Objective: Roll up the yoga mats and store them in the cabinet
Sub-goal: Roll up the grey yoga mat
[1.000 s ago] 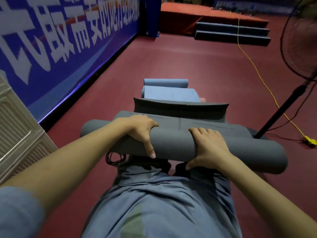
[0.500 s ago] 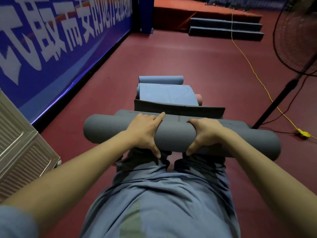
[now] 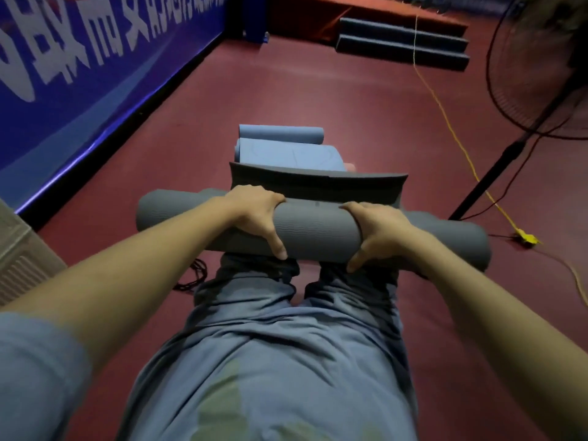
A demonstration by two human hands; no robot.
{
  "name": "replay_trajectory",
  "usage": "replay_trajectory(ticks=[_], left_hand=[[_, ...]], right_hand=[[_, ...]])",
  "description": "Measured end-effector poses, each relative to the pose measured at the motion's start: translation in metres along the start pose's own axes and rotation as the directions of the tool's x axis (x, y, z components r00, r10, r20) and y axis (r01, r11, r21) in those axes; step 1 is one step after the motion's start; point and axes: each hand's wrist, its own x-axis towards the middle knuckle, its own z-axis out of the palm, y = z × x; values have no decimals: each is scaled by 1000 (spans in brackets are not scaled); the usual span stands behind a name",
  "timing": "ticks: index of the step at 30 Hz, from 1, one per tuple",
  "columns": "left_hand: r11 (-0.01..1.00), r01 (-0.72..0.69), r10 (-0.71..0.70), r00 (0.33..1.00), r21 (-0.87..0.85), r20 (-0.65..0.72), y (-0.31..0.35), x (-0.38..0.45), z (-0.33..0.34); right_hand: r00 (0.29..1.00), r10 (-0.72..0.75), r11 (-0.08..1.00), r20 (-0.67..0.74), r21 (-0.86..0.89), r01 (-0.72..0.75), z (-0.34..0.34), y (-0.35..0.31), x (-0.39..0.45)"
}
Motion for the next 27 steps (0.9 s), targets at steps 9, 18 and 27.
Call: replay_trajectory(ticks=[9, 18, 27], left_hand=[[995, -14, 34, 977, 94, -212, -15, -10, 26], [999, 40, -40, 999, 29, 10, -20, 15, -4], [999, 11, -11, 1000, -42, -3, -14, 13, 1]], right_hand=[[983, 19, 985, 181, 164, -49, -18, -3, 31], [971, 11, 954, 237, 290, -82, -24, 25, 34], [980, 121, 963, 160, 221, -155, -20, 26, 18]])
